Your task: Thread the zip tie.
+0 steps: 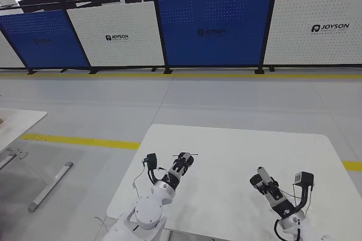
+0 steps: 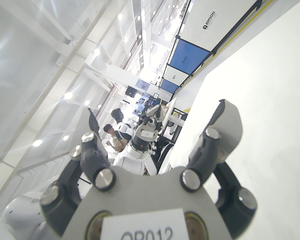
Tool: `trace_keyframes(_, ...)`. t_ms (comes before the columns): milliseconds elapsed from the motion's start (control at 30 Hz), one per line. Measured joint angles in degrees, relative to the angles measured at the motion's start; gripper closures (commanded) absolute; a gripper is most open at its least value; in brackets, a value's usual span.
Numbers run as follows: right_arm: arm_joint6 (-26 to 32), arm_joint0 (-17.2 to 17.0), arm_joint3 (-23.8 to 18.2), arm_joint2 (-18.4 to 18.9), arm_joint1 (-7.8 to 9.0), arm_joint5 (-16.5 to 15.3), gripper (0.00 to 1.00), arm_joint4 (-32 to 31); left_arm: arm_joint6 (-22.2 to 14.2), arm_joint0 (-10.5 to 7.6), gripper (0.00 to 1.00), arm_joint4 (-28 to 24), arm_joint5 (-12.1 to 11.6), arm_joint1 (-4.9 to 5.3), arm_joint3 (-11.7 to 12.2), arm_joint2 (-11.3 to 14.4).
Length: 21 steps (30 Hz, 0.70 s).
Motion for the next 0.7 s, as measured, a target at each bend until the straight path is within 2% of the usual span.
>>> trace_keyframes(233, 0.0, 0.0, 0.0, 0.0, 0.00, 0.0, 0.00, 0.0, 0.5, 3.98, 1.00, -2.5, -3.0, 0.30, -9.9, -5.3)
trace_keyframes(300, 0.0, 0.0, 0.0, 0.0, 0.00, 0.0, 0.00, 0.0, 0.8, 5.04, 1.00, -2.9, -4.0, 0.31, -12.1, -6.0)
trace_keyframes(400, 0.0, 0.0, 0.0, 0.0, 0.00, 0.0, 0.00, 0.0, 2.0, 6.73, 1.00, -4.1, -7.0, 0.20, -14.9, -7.4)
trace_keyframes(433, 0.0, 0.0, 0.0, 0.0, 0.00, 0.0, 0.00, 0.0, 3.3, 7.26, 1.00, -4.8, -8.9, 0.08, -15.2, -7.8)
trace_keyframes(533, 0.0, 0.0, 0.0, 0.0, 0.00, 0.0, 0.00, 0.0, 3.9, 7.48, 1.00, -5.9, -14.0, -0.16, -12.7, -7.9)
trace_keyframes(600, 0.0, 0.0, 0.0, 0.0, 0.00, 0.0, 0.00, 0.0, 3.6, 7.55, 1.00, -6.2, -15.2, -0.23, -12.2, -8.0)
trace_keyframes(700, 0.0, 0.0, 0.0, 0.0, 0.00, 0.0, 0.00, 0.0, 2.6, 7.82, 1.00, -6.2, -14.8, -0.25, -12.2, -8.4)
